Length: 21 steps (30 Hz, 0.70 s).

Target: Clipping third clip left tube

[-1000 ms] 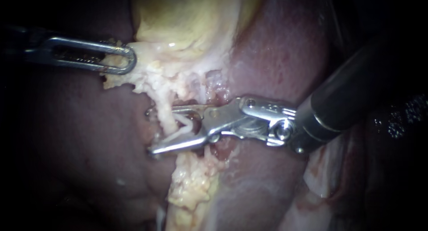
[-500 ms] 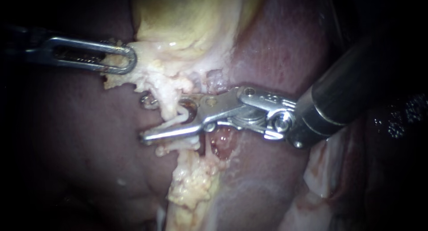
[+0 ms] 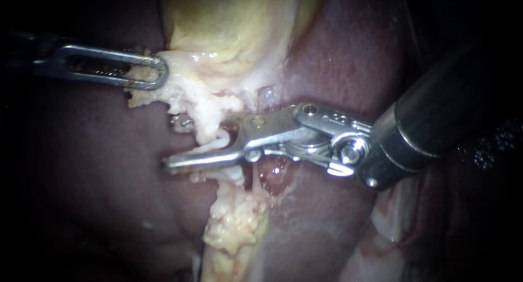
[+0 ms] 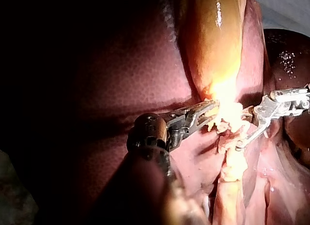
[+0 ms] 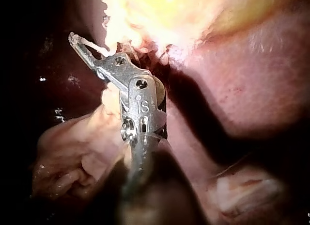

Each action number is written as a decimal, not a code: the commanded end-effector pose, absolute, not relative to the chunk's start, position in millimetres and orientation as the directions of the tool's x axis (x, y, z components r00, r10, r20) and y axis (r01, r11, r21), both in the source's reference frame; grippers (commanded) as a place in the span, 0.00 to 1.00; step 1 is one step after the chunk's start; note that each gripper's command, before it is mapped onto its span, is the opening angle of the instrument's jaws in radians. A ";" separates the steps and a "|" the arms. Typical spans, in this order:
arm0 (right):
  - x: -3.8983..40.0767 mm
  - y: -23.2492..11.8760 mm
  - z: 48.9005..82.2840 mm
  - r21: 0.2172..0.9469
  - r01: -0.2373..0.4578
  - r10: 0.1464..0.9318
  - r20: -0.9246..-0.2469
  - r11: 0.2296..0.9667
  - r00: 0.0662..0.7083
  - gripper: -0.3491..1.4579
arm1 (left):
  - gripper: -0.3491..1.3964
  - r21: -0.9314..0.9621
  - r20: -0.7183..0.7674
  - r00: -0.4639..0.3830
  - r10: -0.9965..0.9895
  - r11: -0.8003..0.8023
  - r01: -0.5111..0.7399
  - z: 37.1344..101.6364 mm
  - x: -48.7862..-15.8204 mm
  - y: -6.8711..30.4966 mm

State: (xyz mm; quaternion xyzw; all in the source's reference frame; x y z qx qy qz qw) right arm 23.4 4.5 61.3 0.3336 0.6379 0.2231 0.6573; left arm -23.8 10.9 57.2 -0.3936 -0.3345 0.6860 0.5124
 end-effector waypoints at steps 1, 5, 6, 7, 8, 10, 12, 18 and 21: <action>23.3 4.4 61.3 0.722 0.131 0.718 -0.691 0.679 0.087 0.34 | 0.00 -0.862 -0.197 -0.166 0.966 -0.252 -0.440 57.2 -23.8 10.9; 22.9 4.3 61.2 0.732 0.118 0.727 -0.681 0.671 0.088 0.24 | 0.00 -0.863 -0.192 -0.164 0.968 -0.246 -0.441 57.2 -23.8 10.9; 22.8 4.3 61.2 0.732 0.117 0.727 -0.681 0.672 0.087 0.23 | 0.00 -0.863 -0.192 -0.164 0.968 -0.246 -0.441 57.2 -23.8 10.9; 22.8 4.3 61.2 0.732 0.117 0.727 -0.681 0.672 0.087 0.21 | 0.00 -0.863 -0.192 -0.164 0.968 -0.246 -0.441 57.2 -23.8 10.9; 22.8 4.2 61.2 0.732 0.116 0.727 -0.681 0.672 0.087 0.19 | 0.00 -0.863 -0.192 -0.164 0.968 -0.246 -0.441 57.2 -23.8 10.9; 22.7 4.2 61.2 0.740 0.116 0.735 -0.672 0.663 0.089 0.15 | 0.00 -0.863 -0.192 -0.164 0.968 -0.246 -0.441 57.3 -23.8 11.0; 22.7 4.1 61.2 0.755 0.114 0.750 -0.655 0.646 0.092 0.11 | 0.00 -0.863 -0.192 -0.164 0.968 -0.246 -0.441 57.3 -23.8 10.9; 22.4 3.9 61.1 0.785 0.109 0.779 -0.619 0.610 0.097 0.00 | 0.00 -0.862 -0.192 -0.166 0.967 -0.247 -0.443 57.3 -23.8 10.9; 22.3 3.7 61.1 0.784 0.106 0.777 -0.621 0.612 0.106 0.00 | 0.00 -0.862 -0.192 -0.166 0.967 -0.247 -0.443 57.3 -23.8 10.9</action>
